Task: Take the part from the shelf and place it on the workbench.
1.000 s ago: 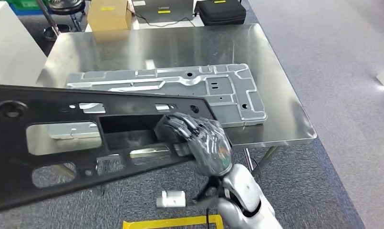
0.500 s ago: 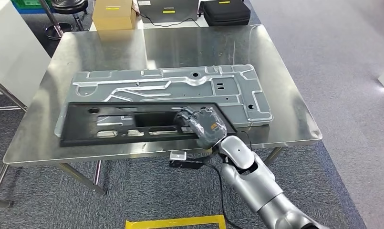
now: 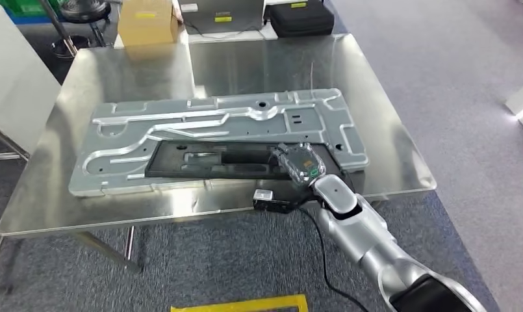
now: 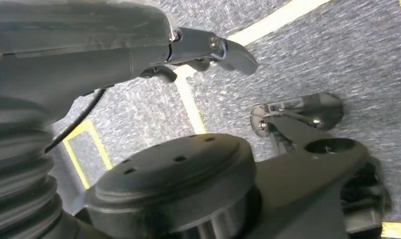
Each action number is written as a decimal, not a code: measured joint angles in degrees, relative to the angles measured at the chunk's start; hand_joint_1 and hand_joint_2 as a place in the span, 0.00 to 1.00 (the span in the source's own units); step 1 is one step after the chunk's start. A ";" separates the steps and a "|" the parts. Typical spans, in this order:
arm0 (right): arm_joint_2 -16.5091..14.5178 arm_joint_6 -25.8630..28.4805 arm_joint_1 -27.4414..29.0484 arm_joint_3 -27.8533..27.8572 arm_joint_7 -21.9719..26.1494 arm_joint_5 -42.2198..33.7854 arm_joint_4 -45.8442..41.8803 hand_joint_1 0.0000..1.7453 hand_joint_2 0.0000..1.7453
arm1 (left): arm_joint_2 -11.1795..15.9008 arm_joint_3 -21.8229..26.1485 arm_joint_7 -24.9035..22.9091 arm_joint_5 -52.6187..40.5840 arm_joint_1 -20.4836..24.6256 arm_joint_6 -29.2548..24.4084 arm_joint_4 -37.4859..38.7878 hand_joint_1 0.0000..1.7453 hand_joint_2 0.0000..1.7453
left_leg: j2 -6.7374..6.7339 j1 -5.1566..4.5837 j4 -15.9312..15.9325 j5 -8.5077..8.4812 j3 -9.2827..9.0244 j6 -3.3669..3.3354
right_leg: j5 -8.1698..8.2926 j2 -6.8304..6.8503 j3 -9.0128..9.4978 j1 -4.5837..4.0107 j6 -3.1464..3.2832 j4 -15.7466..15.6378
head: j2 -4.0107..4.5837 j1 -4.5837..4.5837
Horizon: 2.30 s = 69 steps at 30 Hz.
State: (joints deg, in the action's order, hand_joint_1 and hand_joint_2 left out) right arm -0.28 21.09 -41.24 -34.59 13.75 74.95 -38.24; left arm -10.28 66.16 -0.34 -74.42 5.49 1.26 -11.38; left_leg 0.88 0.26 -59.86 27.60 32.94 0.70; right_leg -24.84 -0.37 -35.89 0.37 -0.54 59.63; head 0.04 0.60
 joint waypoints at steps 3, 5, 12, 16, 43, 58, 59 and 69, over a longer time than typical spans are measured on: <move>0.20 -0.63 -0.19 -0.07 0.02 -0.11 0.28 1.00 1.00 | -0.10 0.00 0.10 0.02 -0.01 -0.06 -0.03 0.00 1.00 | 0.19 -0.01 0.33 0.41 -0.59 -2.02 | -0.16 0.09 -0.48 0.14 -0.72 1.40 | 0.00 -0.08; 0.21 -0.75 -0.27 -0.13 0.02 -0.30 0.37 1.00 1.00 | -0.20 0.00 0.16 0.02 0.01 -0.07 -0.03 0.00 1.00 | 0.20 -0.08 0.40 0.72 -1.32 -2.65 | -1.57 0.17 -2.99 0.30 -0.98 5.91 | 0.00 -0.14; 0.33 -0.79 0.22 -0.43 -0.01 -0.43 0.82 1.00 1.00 | -0.61 0.00 0.16 -0.01 -0.35 -0.06 -0.01 0.00 1.00 | 0.21 -1.05 0.72 3.87 -5.45 -3.17 | 3.63 0.03 -8.75 -1.69 1.63 6.35 | 0.00 -0.14; 0.63 -1.12 -0.08 -0.60 -0.03 -0.74 0.74 1.00 1.00 | -1.70 -0.08 0.43 -0.14 -0.17 0.25 0.07 0.00 1.00 | -0.17 -1.10 2.72 4.62 -8.67 -2.52 | 4.54 -0.87 -4.30 -3.17 3.73 -1.54 | 0.01 0.13; 1.89 -3.31 4.41 5.20 4.51 -14.03 -4.87 0.00 0.00 | -1.50 -0.08 2.06 2.23 -0.11 -2.31 0.13 0.00 0.00 | -0.23 0.75 0.71 -2.40 1.01 -1.54 | -0.83 -0.06 -2.84 0.05 0.13 5.64 | 0.00 0.10; 1.91 -2.61 8.81 16.46 9.98 -27.92 -11.96 0.00 0.00 | -1.25 0.49 4.53 3.18 -0.01 -2.95 0.12 0.00 0.00 | -0.49 0.40 -5.86 4.61 -0.38 0.08 | 4.39 0.48 -3.40 -0.45 1.89 -1.10 | 0.00 0.36; 1.89 -2.59 8.57 17.07 10.27 -28.42 -11.94 0.00 0.00 | -1.21 0.51 4.90 3.39 0.10 -3.20 0.11 0.00 0.00 | -0.48 0.28 -2.20 3.51 -2.40 -0.17 | 4.68 0.45 -3.76 -0.50 1.64 -0.85 | 0.00 0.34; 1.50 -2.40 5.56 20.08 12.30 -29.92 -9.88 0.00 0.00 | -1.20 1.10 7.75 4.70 0.71 -4.19 0.12 0.00 0.00 | -0.86 0.06 2.06 -2.57 -0.01 -2.57 | -5.27 0.33 -8.37 0.50 -1.50 12.34 | 0.00 0.04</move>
State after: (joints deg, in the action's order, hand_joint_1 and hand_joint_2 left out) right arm 1.22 18.69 -35.68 -14.51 26.06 45.03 -48.12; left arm -11.47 67.26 7.42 -69.72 6.20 -2.92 -11.26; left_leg 0.02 0.32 -57.80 25.03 32.93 -1.87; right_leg -30.11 -0.04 -44.26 0.87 -2.04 71.97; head 0.04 0.64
